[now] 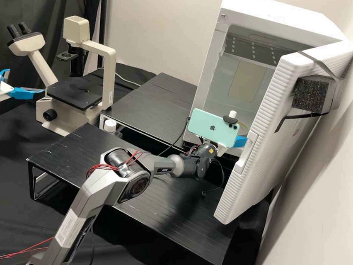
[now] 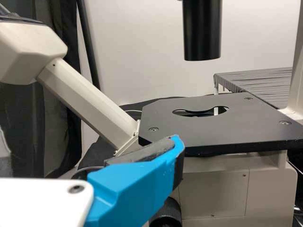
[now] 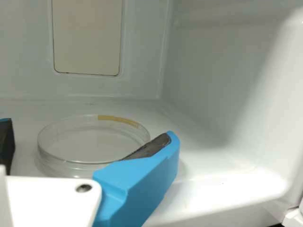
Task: Take out the petri dish and place it under the microscope.
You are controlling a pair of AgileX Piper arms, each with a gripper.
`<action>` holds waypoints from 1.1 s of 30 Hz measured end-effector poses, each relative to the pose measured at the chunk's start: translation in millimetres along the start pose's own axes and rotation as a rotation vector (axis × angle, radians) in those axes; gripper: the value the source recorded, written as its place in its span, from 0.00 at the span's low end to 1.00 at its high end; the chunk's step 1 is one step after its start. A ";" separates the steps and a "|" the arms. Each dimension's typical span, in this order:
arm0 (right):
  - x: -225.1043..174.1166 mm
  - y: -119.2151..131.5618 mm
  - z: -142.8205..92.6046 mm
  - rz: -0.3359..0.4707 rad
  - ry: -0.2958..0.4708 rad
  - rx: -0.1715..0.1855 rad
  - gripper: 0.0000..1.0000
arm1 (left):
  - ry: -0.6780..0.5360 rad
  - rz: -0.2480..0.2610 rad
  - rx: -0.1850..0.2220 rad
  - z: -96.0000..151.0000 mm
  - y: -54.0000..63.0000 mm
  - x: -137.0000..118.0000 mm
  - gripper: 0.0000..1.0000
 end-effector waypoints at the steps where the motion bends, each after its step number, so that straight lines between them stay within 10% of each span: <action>1: 0.2 -0.8 -0.9 -0.002 0.002 0.000 0.00 | 0.000 0.000 0.000 0.0 0.0 0.0 1.00; 33: 0.8 -3.6 -3.7 -0.013 0.010 0.001 0.00 | 0.000 0.000 0.000 0.0 0.0 0.0 1.00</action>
